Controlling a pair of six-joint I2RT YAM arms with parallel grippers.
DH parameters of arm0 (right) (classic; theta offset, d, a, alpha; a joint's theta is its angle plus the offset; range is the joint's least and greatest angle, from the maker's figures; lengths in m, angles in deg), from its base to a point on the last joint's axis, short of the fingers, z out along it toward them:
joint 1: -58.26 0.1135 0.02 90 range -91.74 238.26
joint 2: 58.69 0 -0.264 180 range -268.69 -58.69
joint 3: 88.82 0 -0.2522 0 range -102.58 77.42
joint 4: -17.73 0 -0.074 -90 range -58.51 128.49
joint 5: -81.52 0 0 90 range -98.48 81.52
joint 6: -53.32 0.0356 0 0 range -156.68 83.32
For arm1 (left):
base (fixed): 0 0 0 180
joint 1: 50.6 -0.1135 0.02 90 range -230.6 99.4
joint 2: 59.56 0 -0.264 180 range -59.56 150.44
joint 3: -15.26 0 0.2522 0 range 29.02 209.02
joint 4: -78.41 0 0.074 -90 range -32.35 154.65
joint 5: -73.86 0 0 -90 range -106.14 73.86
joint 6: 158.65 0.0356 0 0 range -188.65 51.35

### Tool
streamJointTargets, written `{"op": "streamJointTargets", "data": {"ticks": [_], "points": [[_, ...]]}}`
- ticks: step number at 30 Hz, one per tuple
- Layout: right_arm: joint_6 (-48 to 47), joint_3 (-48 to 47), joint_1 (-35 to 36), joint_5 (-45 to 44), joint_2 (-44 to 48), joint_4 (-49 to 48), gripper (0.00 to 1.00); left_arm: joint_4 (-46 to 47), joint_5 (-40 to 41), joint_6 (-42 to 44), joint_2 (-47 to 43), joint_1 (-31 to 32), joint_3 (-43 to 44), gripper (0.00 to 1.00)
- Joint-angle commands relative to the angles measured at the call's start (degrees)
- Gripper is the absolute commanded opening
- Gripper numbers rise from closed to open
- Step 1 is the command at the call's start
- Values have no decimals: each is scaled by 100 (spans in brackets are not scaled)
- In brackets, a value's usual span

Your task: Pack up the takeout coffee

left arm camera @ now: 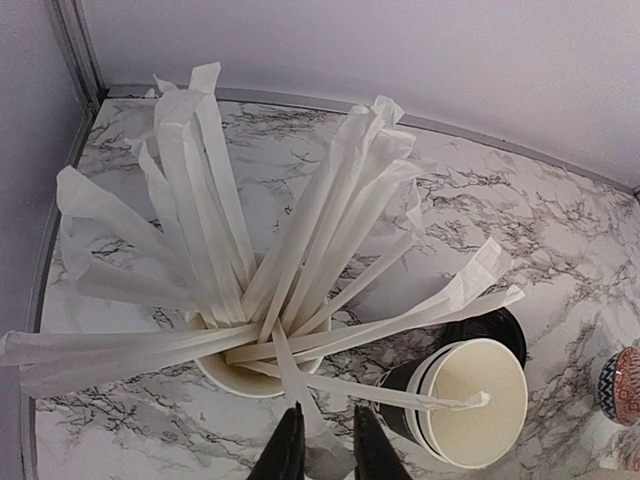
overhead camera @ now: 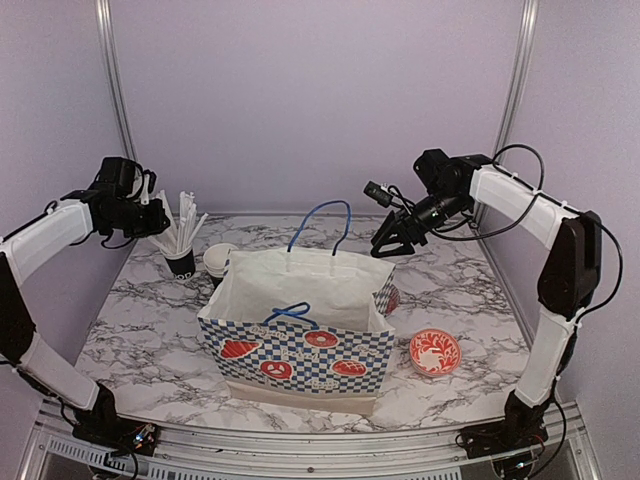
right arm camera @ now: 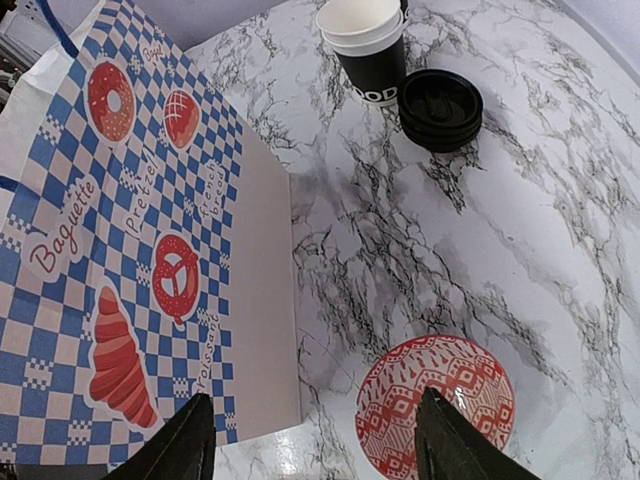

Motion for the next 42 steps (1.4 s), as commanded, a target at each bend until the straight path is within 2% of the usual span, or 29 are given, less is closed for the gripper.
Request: {"op": "streamJointTargets", "data": {"ticks": [1, 6, 16, 24, 31, 39, 42], "points": [[31, -26, -9, 124, 93, -80, 65, -334, 504, 178, 42, 124, 255, 11], [42, -80, -9, 134, 34, -80, 65, -639, 587, 262, -88, 212, 518, 0], [29, -261, -9, 174, -124, 7, 64, -1942, 1177, 398, -655, 547, 1664, 0], [22, -417, -9, 218, -227, 103, 64, -2919, 1084, 403, -1002, 1008, 3259, 0], [46, -427, -9, 133, -209, 95, 64, -2902, -693, 166, -1181, 1819, 4046, 0], [102, -414, -4, 16, -207, 54, 64, -2853, -2404, -5, -1215, 2731, 3877, 0], [131, -418, -9, -24, -235, 34, 64, -2816, -2775, -1, -1211, 3032, 3745, 0]]}}
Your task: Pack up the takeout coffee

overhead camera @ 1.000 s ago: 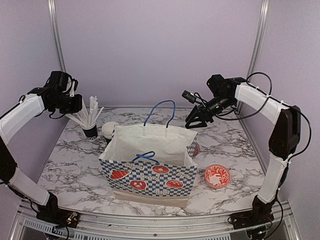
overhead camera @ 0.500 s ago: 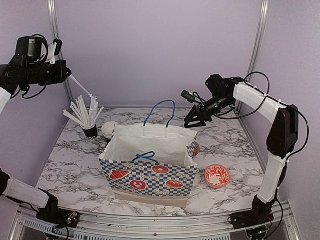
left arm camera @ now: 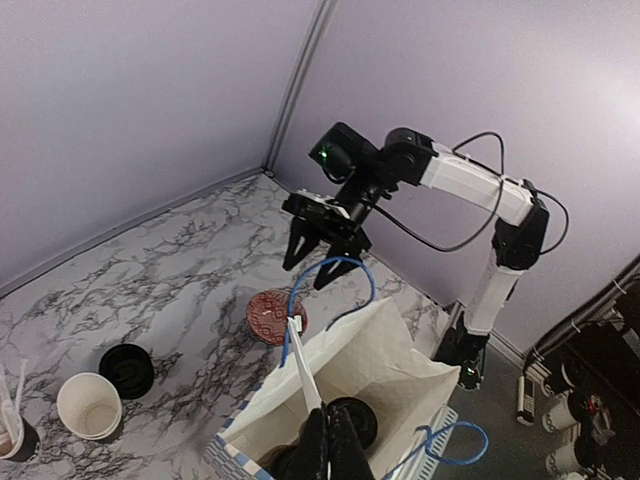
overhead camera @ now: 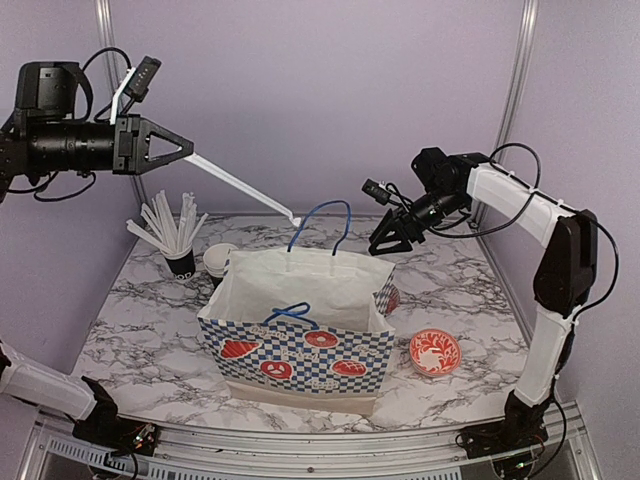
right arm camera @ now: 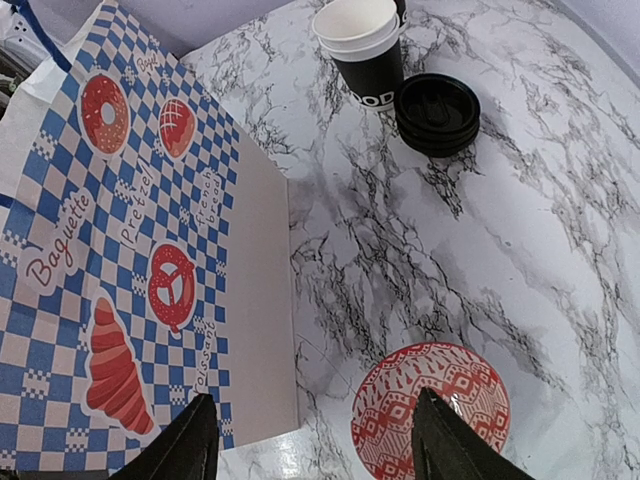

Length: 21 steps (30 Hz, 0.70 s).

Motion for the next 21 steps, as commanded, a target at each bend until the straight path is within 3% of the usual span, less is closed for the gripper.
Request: {"op": "streamJointTargets", "data": {"ticks": [1, 6, 11, 12, 13, 14, 18, 21], "points": [[106, -178, -6, -67, -61, -16, 64, -59, -1056, -49, 27, 393, -196, 0], [80, -81, -9, -86, -20, -35, 63, 56, -1050, 118, 603, 963, -522, 0], [80, -30, -8, -121, 20, -54, 63, 916, -948, 17, 1245, 1463, -912, 0], [75, -28, -13, -123, 27, -54, 63, 979, -885, -14, 1374, 1526, -917, 7], [79, -30, -7, -125, 36, -54, 63, 972, -760, -17, 1481, 1577, -903, 24], [78, -22, -11, -130, 50, -55, 63, 959, -583, 35, 1510, 1590, -906, 35], [80, 58, -9, -172, 144, -82, 64, 870, 613, 432, 1146, 1564, -882, 52], [77, 124, -13, -181, 174, -132, 64, 739, 1717, 549, 878, 1341, -747, 54]]}}
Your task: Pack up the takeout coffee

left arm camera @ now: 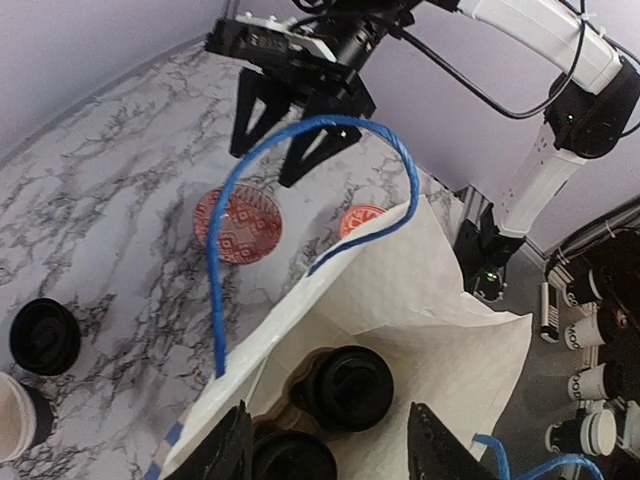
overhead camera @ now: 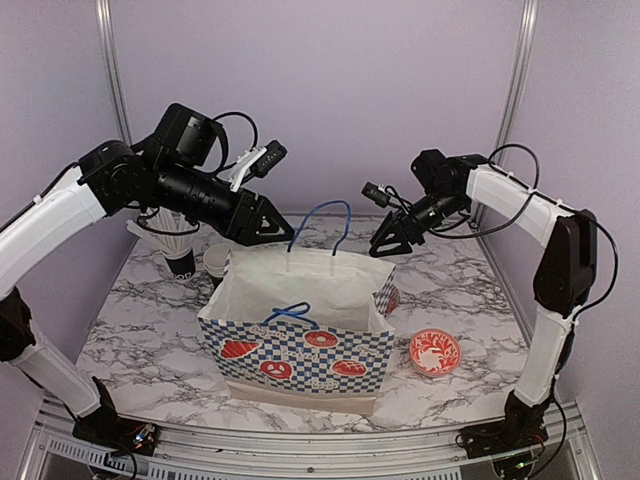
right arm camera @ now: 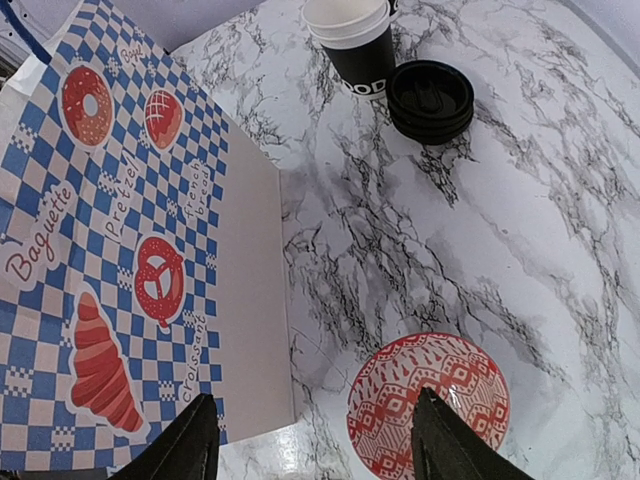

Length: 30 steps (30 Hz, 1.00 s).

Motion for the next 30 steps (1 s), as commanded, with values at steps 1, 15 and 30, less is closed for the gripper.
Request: {"op": "streamJointTargets", "data": {"ticks": [1, 15, 30], "points": [[25, 59, -9, -48, 168, -112, 64, -59, 1866, 295, -630, -386, 361, 54], [-19, 119, -8, -72, 96, -113, 64, -33, 3964, 698, -78, -2575, -1053, 59], [-26, 153, -9, -72, 28, -148, 63, 498, 4104, 1125, 810, -2868, -1101, 49]]}}
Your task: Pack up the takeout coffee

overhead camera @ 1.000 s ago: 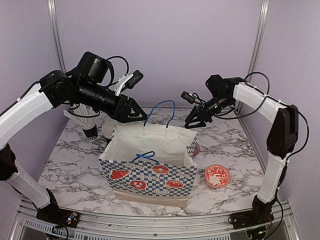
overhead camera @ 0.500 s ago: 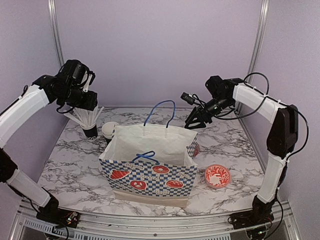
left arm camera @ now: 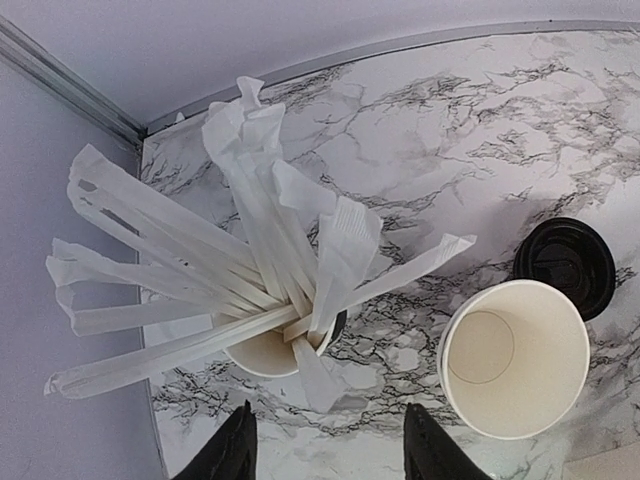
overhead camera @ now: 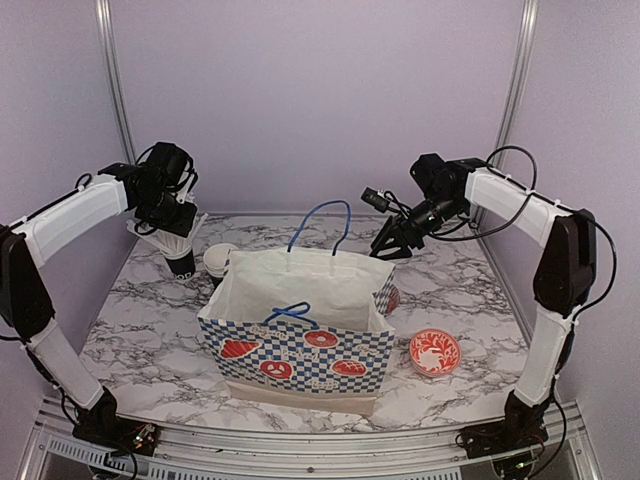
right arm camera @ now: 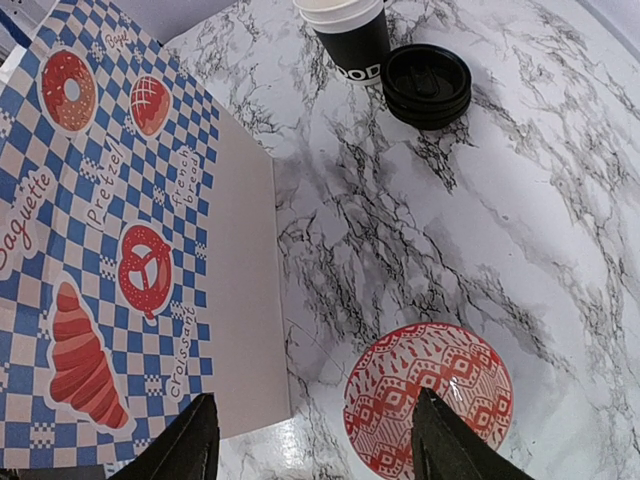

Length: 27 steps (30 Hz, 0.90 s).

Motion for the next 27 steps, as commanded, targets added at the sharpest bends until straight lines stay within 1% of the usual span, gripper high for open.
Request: {"op": "streamJointTargets", "data": {"ticks": [1, 2, 4, 5, 11, 18, 22, 27], "points": [[-20, -41, -8, 42, 21, -57, 63, 264, 167, 211, 201, -59, 106, 48], [-17, -36, -9, 51, 10, -57, 63, 303, 192, 226, 216, -59, 102, 45], [-30, -31, -8, 61, -13, -57, 63, 373, 233, 276, 243, -60, 88, 35], [-27, -35, -9, 55, -25, -57, 62, 374, 242, 294, 267, -63, 97, 32], [-43, -27, -7, 79, -77, -48, 62, 379, 200, 332, 232, -58, 134, 19], [-54, -75, -9, 104, -180, -26, 61, 291, 386, 448, -159, -60, 108, 6], [-69, -147, -5, 128, -257, 13, 61, 134, 445, 462, -373, -58, 127, 0], [-80, -228, -9, 158, -344, 64, 61, -315, 541, 352, -685, 6, 404, 0]]}}
